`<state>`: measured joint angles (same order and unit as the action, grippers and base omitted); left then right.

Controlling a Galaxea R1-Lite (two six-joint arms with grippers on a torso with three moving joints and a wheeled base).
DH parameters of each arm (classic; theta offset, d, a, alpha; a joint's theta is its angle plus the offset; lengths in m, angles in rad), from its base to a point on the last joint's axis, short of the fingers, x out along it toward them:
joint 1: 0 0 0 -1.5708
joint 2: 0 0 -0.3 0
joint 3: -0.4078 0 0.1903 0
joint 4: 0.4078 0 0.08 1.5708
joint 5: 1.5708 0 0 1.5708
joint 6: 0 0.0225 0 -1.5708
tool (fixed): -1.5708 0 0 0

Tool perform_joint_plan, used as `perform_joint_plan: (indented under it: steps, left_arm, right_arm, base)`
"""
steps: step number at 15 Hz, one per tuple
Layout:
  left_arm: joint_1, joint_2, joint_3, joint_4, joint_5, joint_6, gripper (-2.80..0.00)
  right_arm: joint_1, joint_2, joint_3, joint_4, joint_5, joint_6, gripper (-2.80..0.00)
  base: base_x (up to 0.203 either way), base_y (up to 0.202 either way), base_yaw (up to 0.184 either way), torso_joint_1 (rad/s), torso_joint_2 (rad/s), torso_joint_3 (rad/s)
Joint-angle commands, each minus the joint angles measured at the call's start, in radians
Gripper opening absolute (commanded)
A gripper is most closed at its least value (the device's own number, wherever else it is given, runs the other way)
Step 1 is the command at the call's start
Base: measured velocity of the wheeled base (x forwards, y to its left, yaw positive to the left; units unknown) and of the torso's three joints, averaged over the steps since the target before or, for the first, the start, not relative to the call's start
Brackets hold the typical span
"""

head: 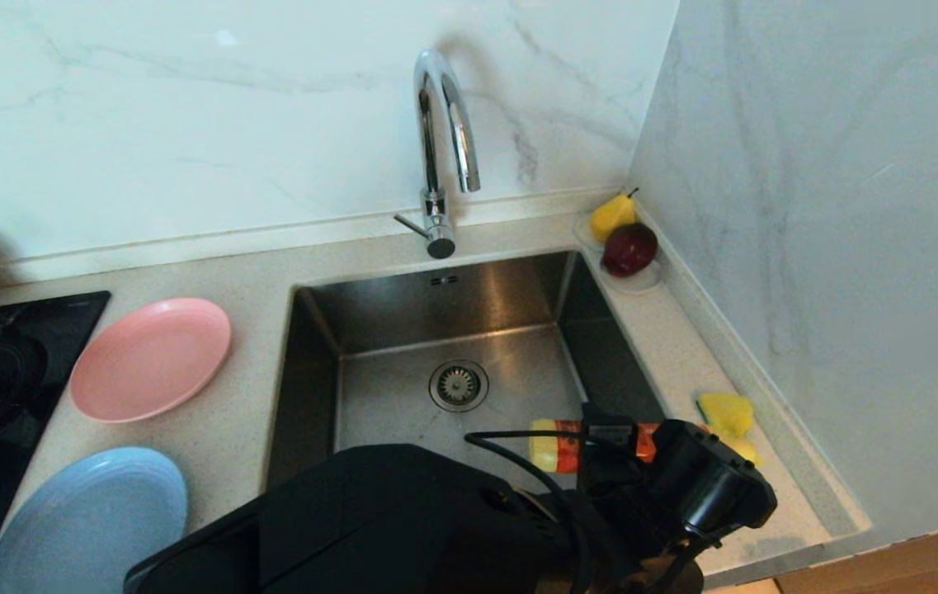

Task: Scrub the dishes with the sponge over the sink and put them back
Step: Squeeze it onto the sponge

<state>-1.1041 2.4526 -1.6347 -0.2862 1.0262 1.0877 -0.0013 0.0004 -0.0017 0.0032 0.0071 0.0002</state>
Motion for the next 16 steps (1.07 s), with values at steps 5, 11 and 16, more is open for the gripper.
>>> perform_joint_plan:
  steps: [5, 11, 16]
  left_arm:
    - [0.012, 0.050, -0.104, -0.002, 0.010, 0.002, -2.80]
    - [0.046, 0.121, -0.231, 0.068, 0.052, 0.002, -2.80]
    - [0.056, 0.135, -0.275, 0.067, 0.060, 0.009, -2.80]
  right_arm:
    - [0.000, 0.000, 0.000, 0.000, 0.001, 0.000, -2.80]
    - [0.000, 0.000, 0.000, 0.000, 0.001, 0.000, -2.80]
    - [0.000, 0.000, 0.000, 0.000, 0.001, 0.000, -2.80]
  base:
    - [0.000, 0.000, 0.000, 0.000, 0.00, 0.000]
    - [0.000, 0.000, 0.000, 0.000, 0.00, 0.000]
    - [0.000, 0.000, 0.000, 0.000, 0.00, 0.000]
